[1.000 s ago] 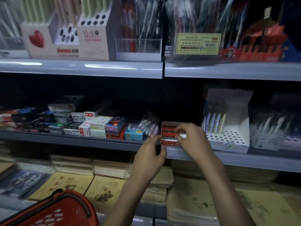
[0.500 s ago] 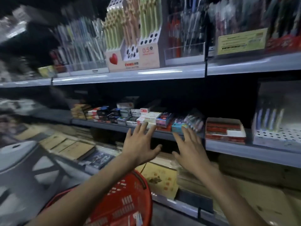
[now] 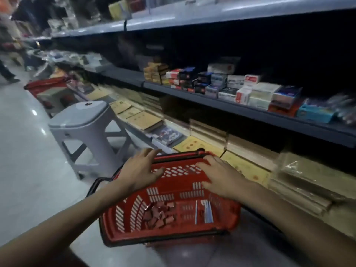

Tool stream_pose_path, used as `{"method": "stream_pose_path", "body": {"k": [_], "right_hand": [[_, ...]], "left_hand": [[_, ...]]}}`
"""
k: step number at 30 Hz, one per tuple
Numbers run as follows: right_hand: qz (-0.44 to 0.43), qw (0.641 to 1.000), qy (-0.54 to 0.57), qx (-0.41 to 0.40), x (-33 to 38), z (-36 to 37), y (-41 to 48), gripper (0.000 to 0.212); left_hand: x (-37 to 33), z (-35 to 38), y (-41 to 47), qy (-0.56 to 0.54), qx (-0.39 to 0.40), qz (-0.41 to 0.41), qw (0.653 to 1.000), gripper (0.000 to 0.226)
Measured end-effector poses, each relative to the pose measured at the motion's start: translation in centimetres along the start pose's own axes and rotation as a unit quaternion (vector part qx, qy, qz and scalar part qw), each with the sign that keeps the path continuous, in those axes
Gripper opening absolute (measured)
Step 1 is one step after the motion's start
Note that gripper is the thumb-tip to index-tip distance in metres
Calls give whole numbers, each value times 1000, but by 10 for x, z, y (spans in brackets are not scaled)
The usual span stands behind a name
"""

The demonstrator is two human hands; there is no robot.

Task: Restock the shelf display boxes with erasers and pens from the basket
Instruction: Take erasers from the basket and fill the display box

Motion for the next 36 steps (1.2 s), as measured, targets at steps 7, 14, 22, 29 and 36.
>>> {"method": "stream_pose_path", "body": {"k": [7,14,22,29,36], "right_hand": [[-128,981,-8,146,95,89,82,64],[-174,949,-24,263,153,234,164,73],[-226,941,-69,241,204,363,199,144],[-254,927,-171,215,227,388,192,123],[-254,920,-146,262,215,413,188,125]], "left_hand": [[95,62,-13,-33,34,-76,996,80],[127,122,-10,-13,108,-131,985,68],[139,149,-2,1,176,-154,972,52],[155,167,-6,38,281,-203,937,47],[155,171,-10,23,309,-213,927,47]]}}
Point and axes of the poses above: each hand's wrist, its own y-axis towards the middle knuckle, its own z-axis out of the palm, x = y × z, the point moved 6 cm from there along y, towards the middle knuckle, and after that the axes turned 13 degrees about -y, right-handed, at the moved point
